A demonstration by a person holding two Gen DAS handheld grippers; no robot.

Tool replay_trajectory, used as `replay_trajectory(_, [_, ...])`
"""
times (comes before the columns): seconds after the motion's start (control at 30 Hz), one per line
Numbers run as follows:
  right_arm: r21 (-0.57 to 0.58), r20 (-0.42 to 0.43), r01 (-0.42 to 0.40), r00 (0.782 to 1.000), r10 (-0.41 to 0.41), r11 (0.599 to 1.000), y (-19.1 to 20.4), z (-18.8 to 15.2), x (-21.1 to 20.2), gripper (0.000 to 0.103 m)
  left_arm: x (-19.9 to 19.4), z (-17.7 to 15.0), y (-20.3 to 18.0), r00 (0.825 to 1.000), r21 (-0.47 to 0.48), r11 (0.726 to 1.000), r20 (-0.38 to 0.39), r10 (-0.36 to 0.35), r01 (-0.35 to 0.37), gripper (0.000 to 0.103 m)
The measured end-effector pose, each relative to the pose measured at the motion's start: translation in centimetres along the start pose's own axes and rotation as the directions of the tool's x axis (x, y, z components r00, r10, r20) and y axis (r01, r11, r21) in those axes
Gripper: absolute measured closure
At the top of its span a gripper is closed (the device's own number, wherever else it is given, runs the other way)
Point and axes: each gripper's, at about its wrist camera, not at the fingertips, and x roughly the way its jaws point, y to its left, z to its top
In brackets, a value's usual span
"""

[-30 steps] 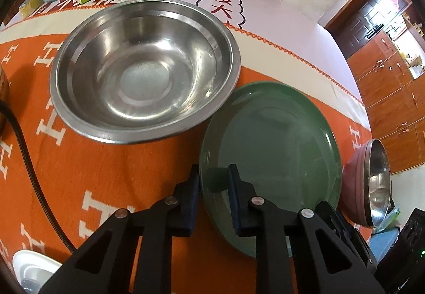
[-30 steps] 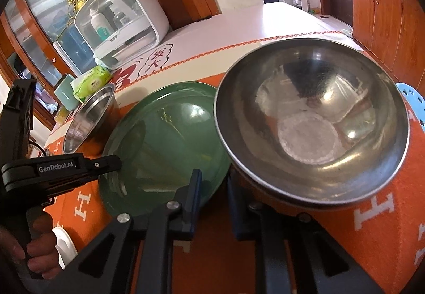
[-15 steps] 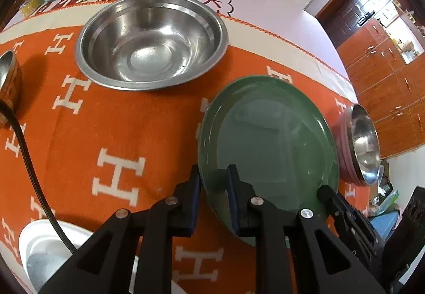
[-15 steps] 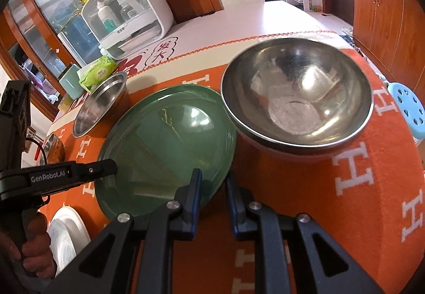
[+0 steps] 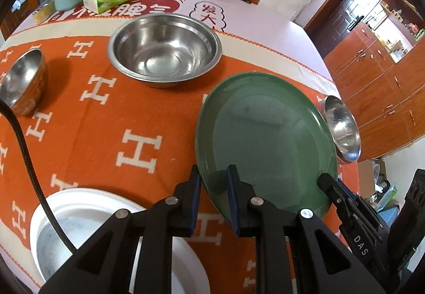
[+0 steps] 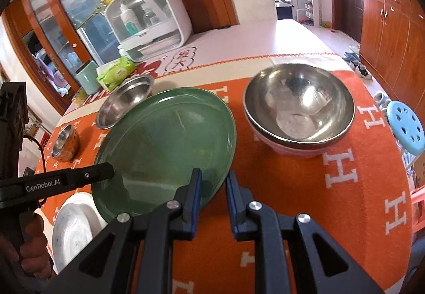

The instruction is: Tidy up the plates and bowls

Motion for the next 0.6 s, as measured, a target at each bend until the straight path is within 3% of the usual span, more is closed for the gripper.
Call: replay_trajectory(0.6, [-0.152, 0.042, -0.056, 0.997, 0.063, 0.987, 5.0, -2.4, -5.2, 0.085, -7.8, -5.2, 3.0, 0.994, -0.026, 1.000, 0.110, 0.003, 0.000, 0.086])
